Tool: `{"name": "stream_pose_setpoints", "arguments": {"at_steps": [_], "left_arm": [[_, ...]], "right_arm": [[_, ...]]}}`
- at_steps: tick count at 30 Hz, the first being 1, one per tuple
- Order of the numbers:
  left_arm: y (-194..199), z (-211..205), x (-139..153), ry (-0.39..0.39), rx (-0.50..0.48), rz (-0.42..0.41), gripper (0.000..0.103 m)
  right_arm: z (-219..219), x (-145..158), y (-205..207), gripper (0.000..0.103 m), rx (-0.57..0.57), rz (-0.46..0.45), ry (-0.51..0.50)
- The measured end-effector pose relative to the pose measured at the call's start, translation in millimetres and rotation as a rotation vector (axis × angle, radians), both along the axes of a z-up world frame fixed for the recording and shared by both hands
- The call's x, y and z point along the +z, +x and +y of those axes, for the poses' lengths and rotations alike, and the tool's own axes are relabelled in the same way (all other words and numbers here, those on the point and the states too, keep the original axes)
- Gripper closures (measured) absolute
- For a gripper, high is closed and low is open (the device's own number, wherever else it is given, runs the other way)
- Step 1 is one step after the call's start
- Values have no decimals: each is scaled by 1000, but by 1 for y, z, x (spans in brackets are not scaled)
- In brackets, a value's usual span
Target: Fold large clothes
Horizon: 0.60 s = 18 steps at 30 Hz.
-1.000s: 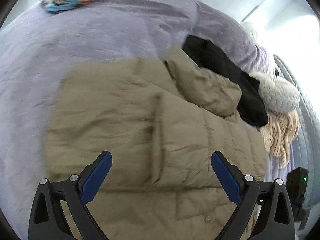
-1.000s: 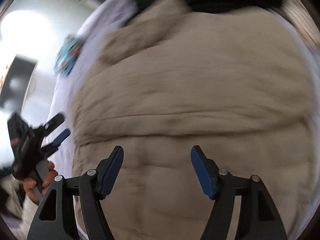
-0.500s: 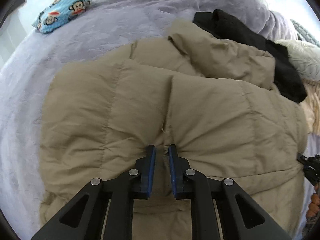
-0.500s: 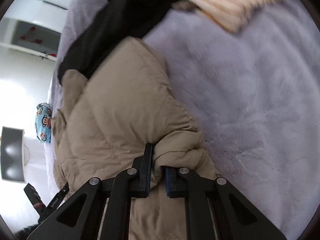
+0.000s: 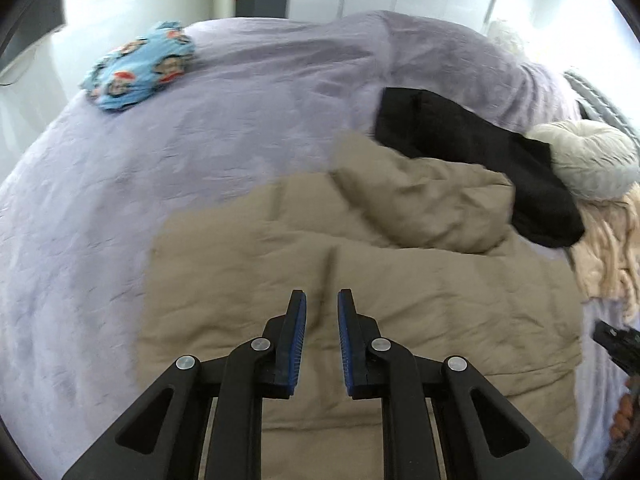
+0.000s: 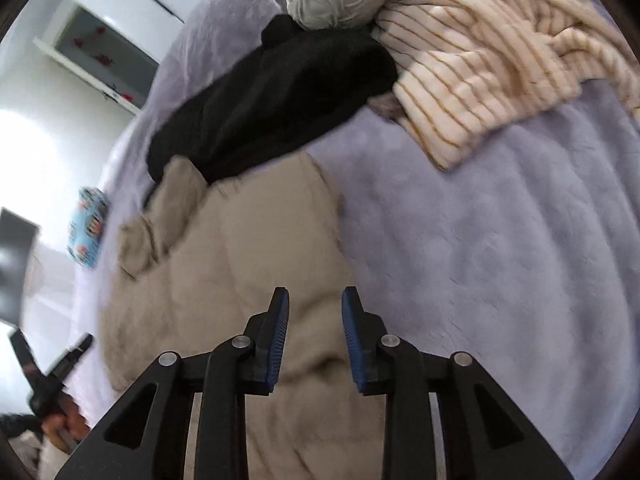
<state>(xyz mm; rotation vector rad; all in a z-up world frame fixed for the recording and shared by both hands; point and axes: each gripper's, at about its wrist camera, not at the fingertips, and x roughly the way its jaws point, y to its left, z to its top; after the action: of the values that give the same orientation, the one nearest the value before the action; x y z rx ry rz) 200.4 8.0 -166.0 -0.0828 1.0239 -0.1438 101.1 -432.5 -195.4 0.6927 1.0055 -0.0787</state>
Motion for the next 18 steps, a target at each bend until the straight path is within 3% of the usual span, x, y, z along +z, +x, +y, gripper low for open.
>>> {"name": "stream_pose_setpoints", "arguments": {"at_steps": [6,8,12,16,18], "left_arm": [[1,-27,-64,108,-21,115,85],[-3,-22,-83,109,-23,106,85],[-4,-29,-86,156,-44,85,85],[-6,-25,-74,144,-14,105,85],[-13,-20,-64,128,0,107,85]], "right_arm": [[31,-46,35,73,62,98,-84],[28,-62,31,75,48,101,-75],[27,-70,31,76,41,91,-87],[36,-57,37,73,40,119,-107],[41,-43,33,64,43,112,-90]]}}
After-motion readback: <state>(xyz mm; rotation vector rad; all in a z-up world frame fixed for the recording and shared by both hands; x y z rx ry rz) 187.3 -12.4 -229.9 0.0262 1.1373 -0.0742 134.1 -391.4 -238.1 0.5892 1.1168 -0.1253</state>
